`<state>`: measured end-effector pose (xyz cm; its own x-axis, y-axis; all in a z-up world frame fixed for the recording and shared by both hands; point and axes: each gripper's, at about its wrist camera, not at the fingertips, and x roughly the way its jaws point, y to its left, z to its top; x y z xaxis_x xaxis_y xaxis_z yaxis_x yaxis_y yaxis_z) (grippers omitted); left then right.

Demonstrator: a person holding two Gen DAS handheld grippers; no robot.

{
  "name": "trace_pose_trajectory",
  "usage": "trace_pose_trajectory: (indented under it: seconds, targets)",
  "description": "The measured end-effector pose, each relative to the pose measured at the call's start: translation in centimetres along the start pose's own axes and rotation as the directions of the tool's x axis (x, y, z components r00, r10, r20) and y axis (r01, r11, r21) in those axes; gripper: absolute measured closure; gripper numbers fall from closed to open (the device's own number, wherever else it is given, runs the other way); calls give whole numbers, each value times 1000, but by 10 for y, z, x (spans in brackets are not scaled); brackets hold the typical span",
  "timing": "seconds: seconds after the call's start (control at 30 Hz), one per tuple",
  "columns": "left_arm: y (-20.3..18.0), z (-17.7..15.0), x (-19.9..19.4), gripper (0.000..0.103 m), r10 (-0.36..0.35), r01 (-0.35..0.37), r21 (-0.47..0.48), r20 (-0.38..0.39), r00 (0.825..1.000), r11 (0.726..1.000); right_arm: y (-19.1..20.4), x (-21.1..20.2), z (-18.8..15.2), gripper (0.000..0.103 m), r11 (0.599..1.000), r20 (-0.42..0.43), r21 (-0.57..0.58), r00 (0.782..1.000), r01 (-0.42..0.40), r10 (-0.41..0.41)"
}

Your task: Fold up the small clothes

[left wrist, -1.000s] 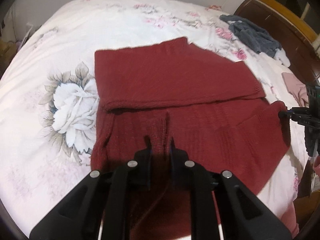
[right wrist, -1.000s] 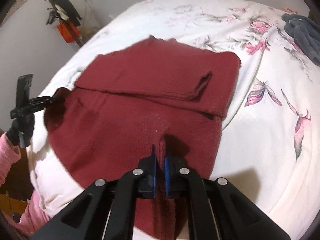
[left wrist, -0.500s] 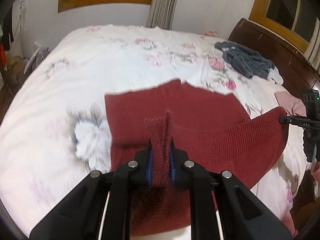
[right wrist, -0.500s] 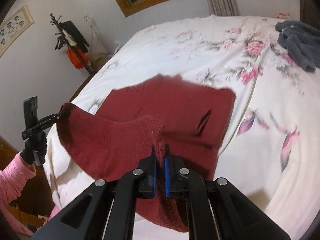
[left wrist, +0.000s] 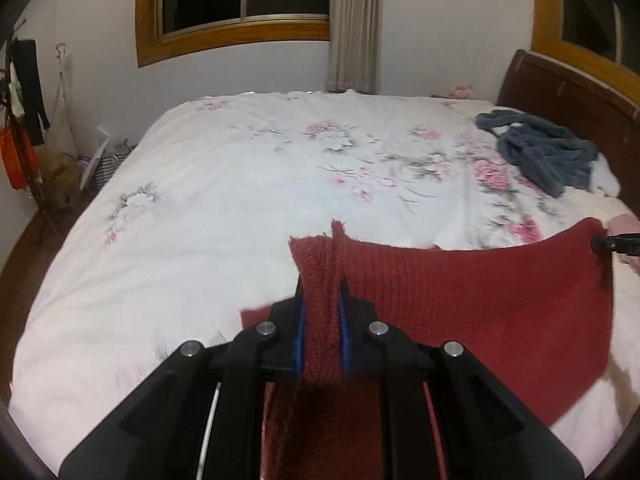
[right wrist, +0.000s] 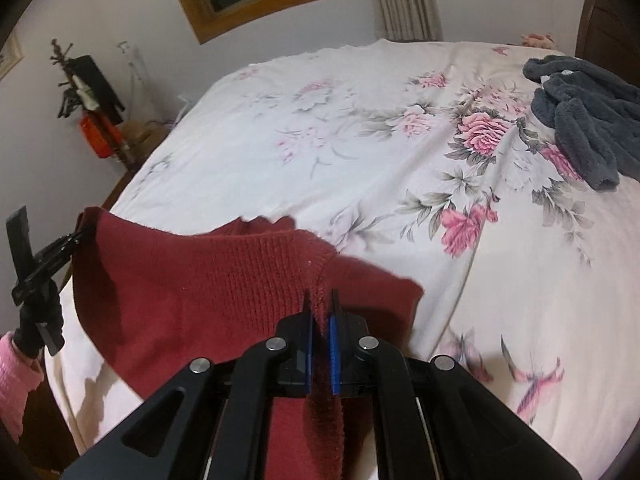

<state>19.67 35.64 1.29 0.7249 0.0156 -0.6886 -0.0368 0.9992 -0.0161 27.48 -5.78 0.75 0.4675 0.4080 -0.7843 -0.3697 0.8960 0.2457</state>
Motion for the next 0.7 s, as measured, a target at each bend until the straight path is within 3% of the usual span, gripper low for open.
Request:
trace_pose_trajectory:
  seconds: [0.27,0.7]
  targets:
    - [4,-5,74,91,42,-44,-18,-102,994,999,-11,60,20,97,999,-63,28,997,40,-38]
    - [21,-42,146,88,75,-90,-54,-231,970,994,-40,134,-3,96,990,-167,81,981,115,-100]
